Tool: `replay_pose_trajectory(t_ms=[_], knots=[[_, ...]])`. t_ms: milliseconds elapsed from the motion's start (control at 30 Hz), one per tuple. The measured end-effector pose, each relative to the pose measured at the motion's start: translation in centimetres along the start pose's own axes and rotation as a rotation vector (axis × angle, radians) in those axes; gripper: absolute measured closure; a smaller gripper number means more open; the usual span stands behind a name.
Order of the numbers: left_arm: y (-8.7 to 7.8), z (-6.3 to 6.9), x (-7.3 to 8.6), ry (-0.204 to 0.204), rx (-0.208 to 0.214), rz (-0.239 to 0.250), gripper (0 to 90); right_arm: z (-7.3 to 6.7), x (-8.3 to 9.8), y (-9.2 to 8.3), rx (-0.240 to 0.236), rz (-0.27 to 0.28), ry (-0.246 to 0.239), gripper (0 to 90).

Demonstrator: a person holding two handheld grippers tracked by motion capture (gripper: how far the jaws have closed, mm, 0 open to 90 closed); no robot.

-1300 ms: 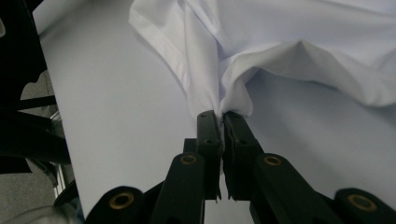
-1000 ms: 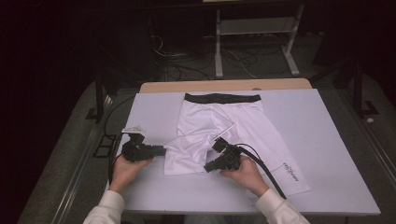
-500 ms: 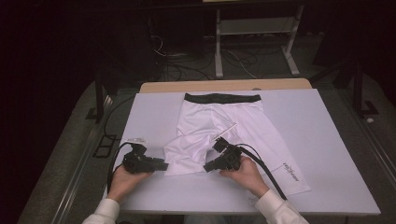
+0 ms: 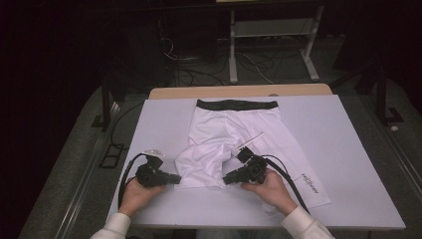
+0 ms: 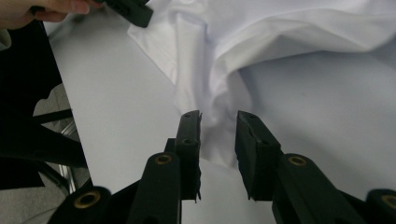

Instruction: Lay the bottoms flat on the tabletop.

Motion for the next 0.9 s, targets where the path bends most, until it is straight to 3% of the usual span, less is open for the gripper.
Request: replay_pose_trajectory(t_ms=[133, 300, 400, 700, 767, 900], knots=[[-0.4, 0.1, 0.5, 0.016, -0.019, -0.014, 88.6, 0.7, 0.5, -1.1, 0.019, 0.027, 0.042, 68.3], [-0.7, 0.1, 1.0, 0.018, -0.023, -0.011, 88.5, 0.3, 0.9, -0.3, 0.004, 0.026, 0.07, 68.1], [-1.0, 0.1, 1.2, 0.02, -0.027, -0.012, 88.4, -0.3, 1.0, 0.3, -0.005, 0.024, 0.066, 66.2], [-1.2, 0.0, 1.7, 0.018, -0.017, -0.006, 88.4, -0.3, 0.4, 1.8, 0.036, 0.05, 0.02, 59.6], [-1.2, 0.0, 1.7, 0.017, -0.014, -0.003, 88.4, -0.4, 0.4, 2.4, 0.036, 0.051, 0.018, 63.5], [-1.3, 0.1, 1.7, 0.021, -0.014, -0.007, 88.5, -0.5, 0.5, 2.8, 0.012, 0.045, 0.033, 82.2]])
Point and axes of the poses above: each handheld gripper's, and its own axes: y roughly forward along the jaws, x roughly out of its underside, z roughly to its right, the point moved 10 cm from there along y, roughly forward along the jaws, and after that the axes turned 9 degrees about -y, right-handed, at the moved point
